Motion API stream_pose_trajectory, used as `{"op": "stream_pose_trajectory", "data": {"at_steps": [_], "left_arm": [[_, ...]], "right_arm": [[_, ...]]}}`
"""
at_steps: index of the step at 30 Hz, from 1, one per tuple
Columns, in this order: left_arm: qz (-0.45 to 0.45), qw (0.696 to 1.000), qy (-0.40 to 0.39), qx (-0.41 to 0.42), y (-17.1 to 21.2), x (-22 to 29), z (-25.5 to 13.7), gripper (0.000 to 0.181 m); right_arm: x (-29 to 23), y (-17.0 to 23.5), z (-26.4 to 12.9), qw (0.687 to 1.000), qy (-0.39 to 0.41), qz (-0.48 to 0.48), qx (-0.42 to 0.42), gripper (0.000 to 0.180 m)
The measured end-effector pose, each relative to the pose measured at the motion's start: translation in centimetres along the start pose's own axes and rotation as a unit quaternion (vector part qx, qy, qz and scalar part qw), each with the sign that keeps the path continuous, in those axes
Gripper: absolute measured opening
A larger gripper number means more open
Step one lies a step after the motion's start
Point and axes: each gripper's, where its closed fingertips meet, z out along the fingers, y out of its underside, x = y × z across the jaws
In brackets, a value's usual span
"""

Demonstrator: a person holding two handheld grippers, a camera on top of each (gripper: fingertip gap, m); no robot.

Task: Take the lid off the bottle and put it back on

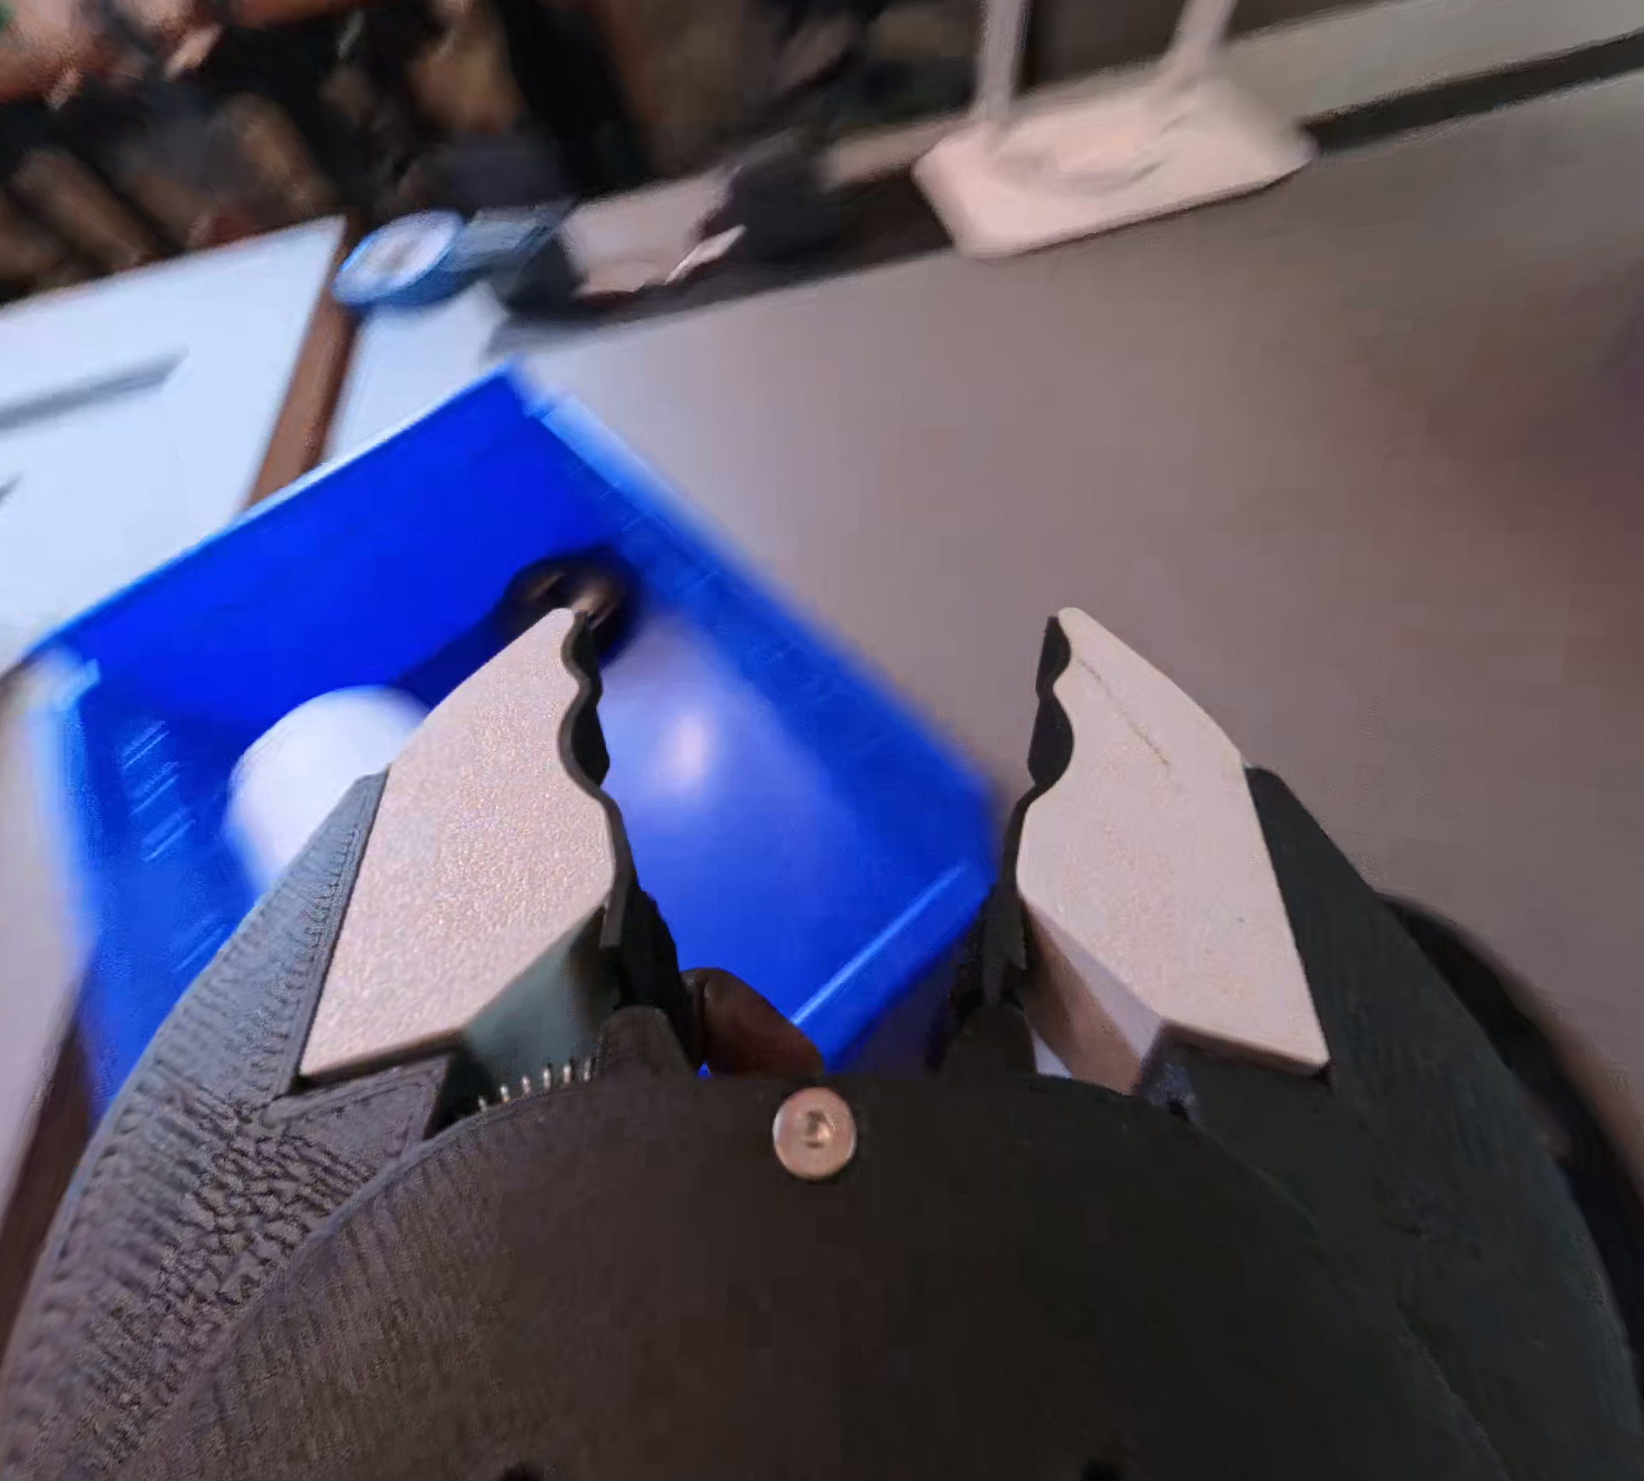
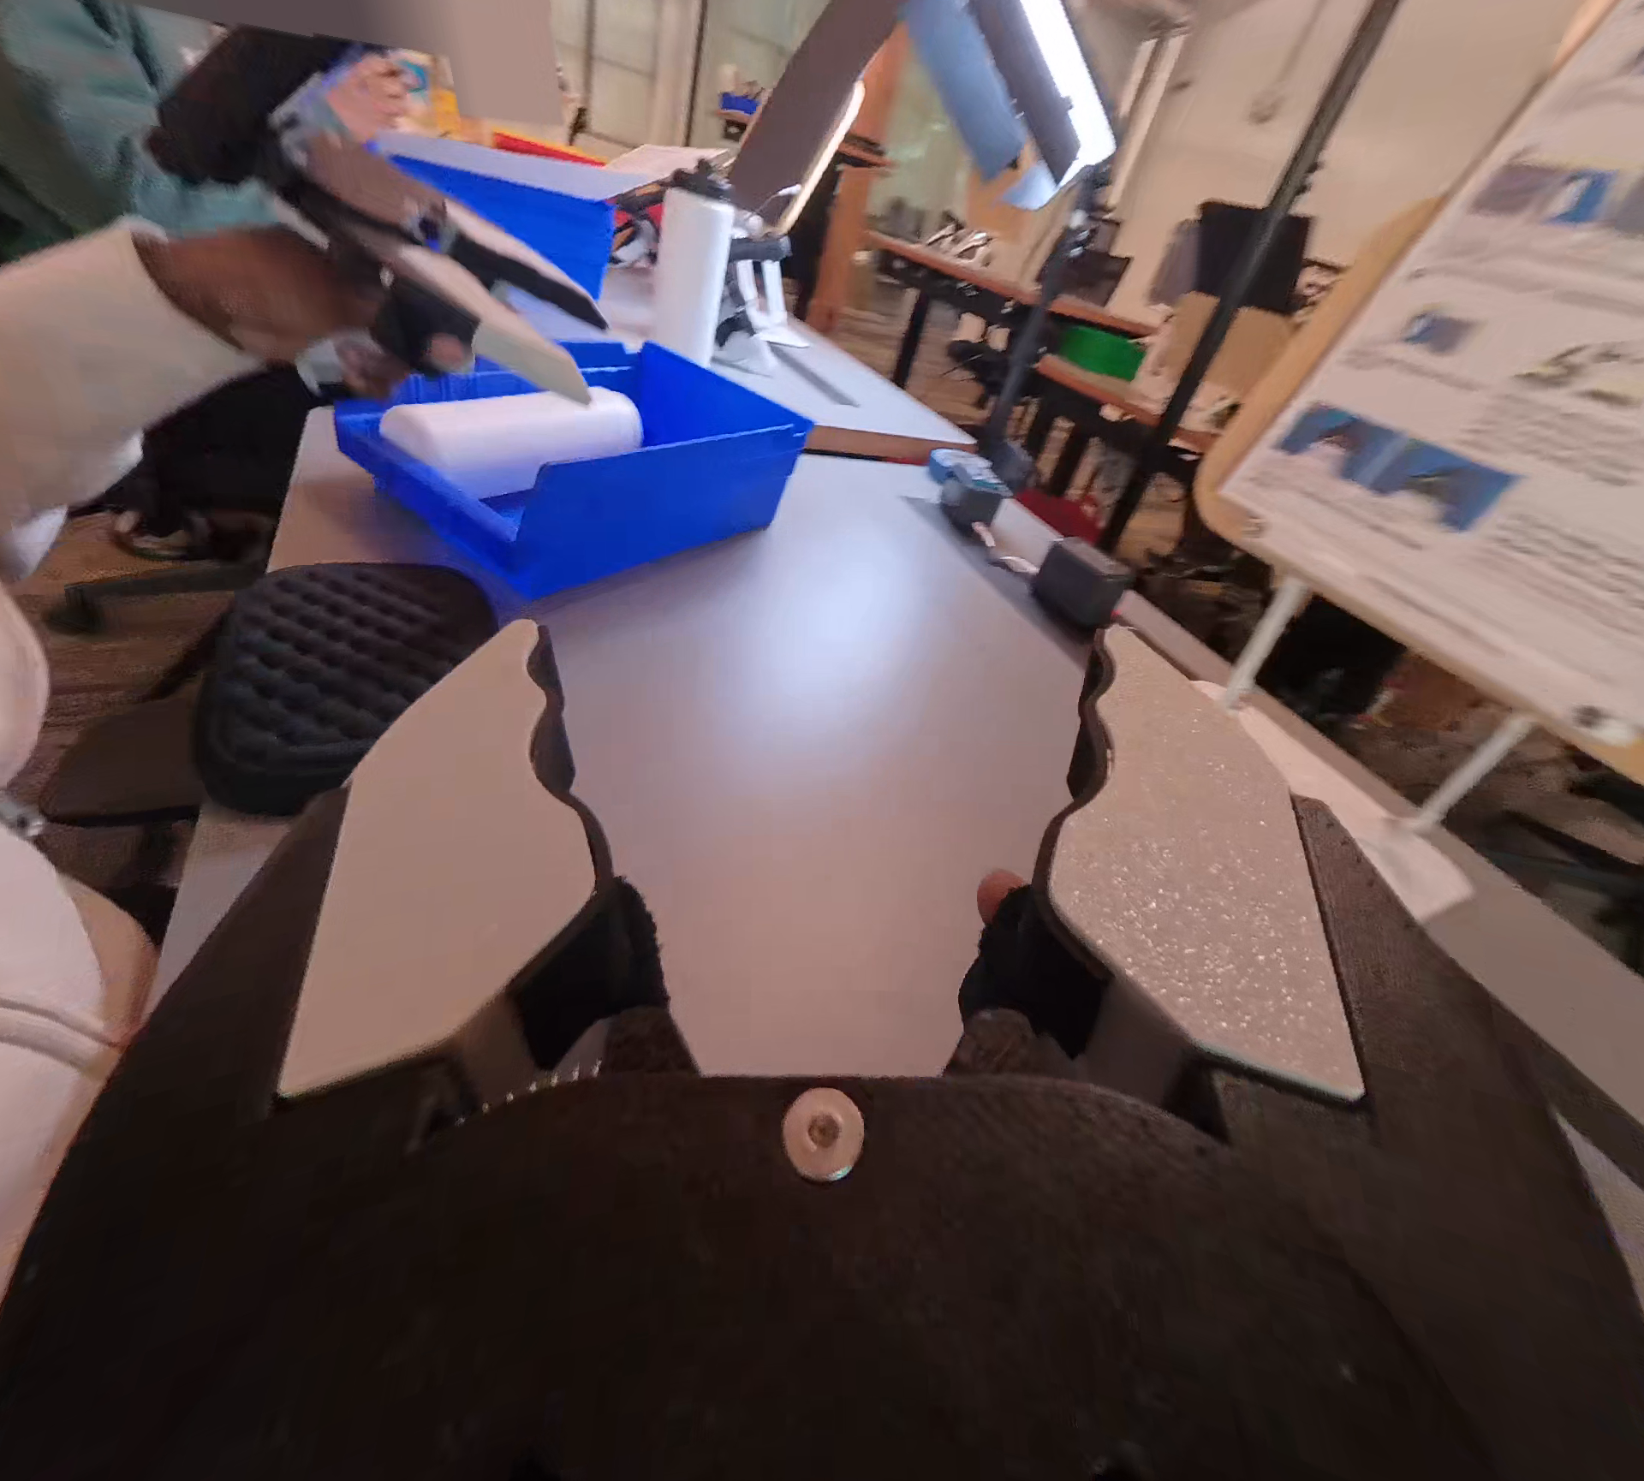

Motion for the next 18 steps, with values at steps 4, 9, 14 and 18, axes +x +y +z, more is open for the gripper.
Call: {"op": "stream_pose_trajectory", "data": {"at_steps": [4, 9, 14, 18], "left_arm": [[-0.068, 0.979, -0.11, -0.155, 6.4, -9.6, -2.4, 0.095], [-0.07, 0.944, -0.134, -0.294, 12.6, -12.0, -2.0, 0.095], [-0.061, 0.925, -0.117, -0.357, 14.9, -11.9, 0.5, 0.087], [-0.034, 0.93, -0.099, -0.352, 13.4, -11.6, 2.2, 0.086]], "right_arm": [[-0.6, 3.0, 4.5, 0.998, -0.042, 0.053, -0.008, 0.109], [-0.8, 5.5, 4.1, 0.997, -0.04, 0.06, -0.039, 0.109], [0.6, 5.2, 3.3, 0.994, -0.02, 0.106, -0.003, 0.101], [1.1, 5.5, 2.9, 0.995, -0.007, 0.103, 0.0, 0.097]]}}
